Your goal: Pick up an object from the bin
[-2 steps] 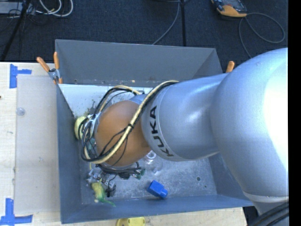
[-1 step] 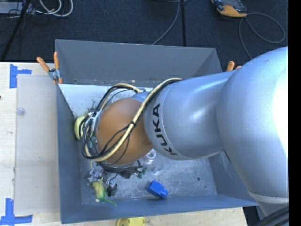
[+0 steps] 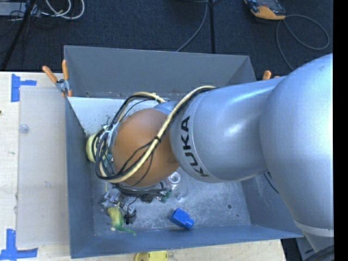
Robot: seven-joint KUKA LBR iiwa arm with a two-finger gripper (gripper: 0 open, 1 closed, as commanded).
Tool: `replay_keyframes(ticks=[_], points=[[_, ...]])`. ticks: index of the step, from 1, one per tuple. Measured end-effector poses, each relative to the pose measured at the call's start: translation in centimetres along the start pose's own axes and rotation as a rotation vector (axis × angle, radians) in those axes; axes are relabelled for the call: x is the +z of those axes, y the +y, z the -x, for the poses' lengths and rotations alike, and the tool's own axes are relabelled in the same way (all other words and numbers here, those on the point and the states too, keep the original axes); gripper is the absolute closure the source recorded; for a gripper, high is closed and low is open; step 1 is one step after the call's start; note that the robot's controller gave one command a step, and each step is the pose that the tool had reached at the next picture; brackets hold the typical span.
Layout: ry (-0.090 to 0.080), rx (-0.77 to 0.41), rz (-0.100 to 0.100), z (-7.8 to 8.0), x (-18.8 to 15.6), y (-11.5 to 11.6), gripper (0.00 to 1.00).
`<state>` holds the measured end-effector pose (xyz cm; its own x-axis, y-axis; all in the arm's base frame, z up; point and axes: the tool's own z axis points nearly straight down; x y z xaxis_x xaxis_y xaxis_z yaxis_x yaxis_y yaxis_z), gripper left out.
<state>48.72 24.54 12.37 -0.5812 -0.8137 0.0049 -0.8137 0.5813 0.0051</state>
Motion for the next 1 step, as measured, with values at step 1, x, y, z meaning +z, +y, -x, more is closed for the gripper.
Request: replay_keyframes(ticks=[1], points=[[0.003,0.001,0.002,-0.04,-1.39,0.05,1.00]])
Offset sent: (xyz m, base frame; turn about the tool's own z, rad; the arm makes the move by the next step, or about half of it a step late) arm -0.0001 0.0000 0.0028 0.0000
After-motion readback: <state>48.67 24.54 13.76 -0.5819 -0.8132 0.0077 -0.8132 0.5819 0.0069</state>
